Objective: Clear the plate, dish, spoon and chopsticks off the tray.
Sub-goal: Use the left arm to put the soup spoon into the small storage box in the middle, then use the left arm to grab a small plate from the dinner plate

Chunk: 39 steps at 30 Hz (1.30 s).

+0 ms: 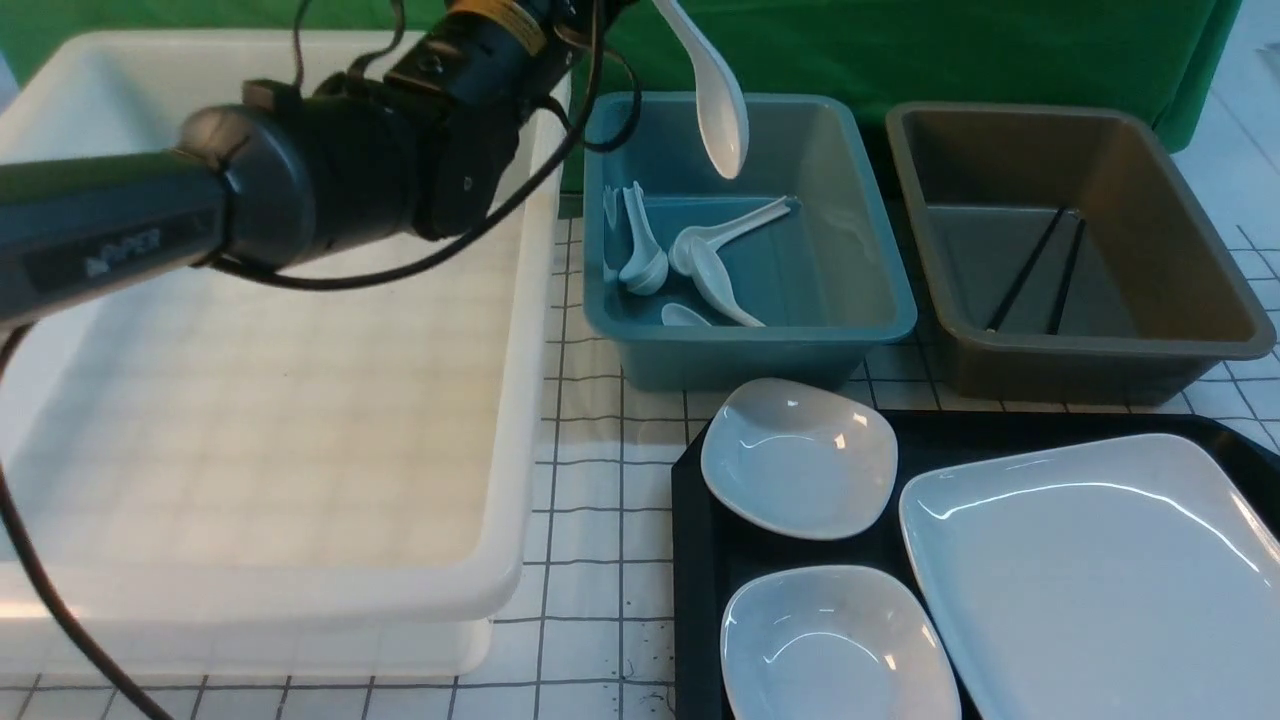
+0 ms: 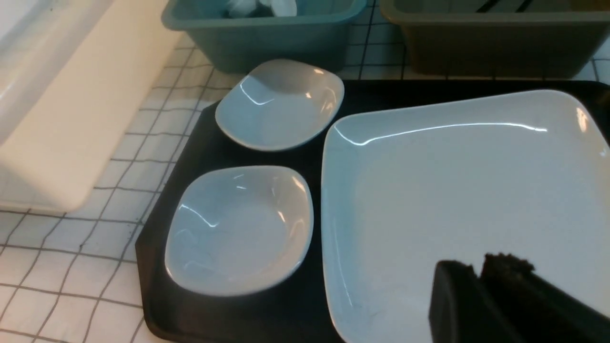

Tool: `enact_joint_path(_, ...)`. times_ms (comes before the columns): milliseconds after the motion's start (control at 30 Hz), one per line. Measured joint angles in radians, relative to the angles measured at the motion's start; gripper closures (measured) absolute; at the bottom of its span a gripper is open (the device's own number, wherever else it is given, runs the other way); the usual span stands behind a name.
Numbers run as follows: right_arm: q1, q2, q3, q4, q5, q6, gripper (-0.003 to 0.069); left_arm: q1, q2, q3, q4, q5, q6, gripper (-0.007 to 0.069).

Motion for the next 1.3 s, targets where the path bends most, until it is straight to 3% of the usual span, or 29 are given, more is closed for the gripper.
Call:
enact_joint_path(367,0.0,0.0,0.0,0.0,0.0,-0.001,0.0524,0.001,0.09,0.0,0.003,-0.011,-0.064,0.0537)
enact_joint_path(600,0.0,0.0,0.0,0.0,-0.001,-0.001,0.0524,0.001,0.129,0.0,0.007,-0.006,-0.065,0.0406)
enact_joint_path(767,0.0,0.0,0.0,0.0,-0.003,0.0,0.0523,0.001,0.144,0.0,0.122,0.093,-0.075,0.0251)
enact_joint_path(900,0.0,0.0,0.0,0.0,0.013,-0.001,0.0523,0.001,0.122,-0.003,0.294,0.199,-0.189,0.0158)
enact_joint_path(1000,0.0,0.0,0.0,0.0,0.055,0.0,0.0523,-0.004,0.087,-0.003,0.419,0.295,-0.298,0.0137)
enact_joint_path(1133,0.0,0.0,-0.001,0.022,0.115,0.002,0.0523,-0.025,0.025,0.001,0.535,0.437,-0.367,0.0193)
enact_joint_path(1167,0.0,0.0,-0.004,0.039,0.125,0.002,0.0523,-0.05,-0.017,0.002,0.584,0.501,-0.374,0.0269)
enact_joint_path(1233,0.0,0.0,-0.007,0.056,0.127,0.002,0.0523,-0.076,-0.058,0.002,0.616,0.549,-0.364,0.0334)
enact_joint_path(1267,0.0,0.0,-0.012,0.062,0.127,0.002,0.0523,-0.107,-0.105,0.002,0.62,0.63,-0.308,0.0433)
enact_joint_path(1300,0.0,0.0,-0.012,0.065,0.123,0.002,0.0523,-0.13,-0.132,0.002,0.598,0.678,-0.256,0.0485)
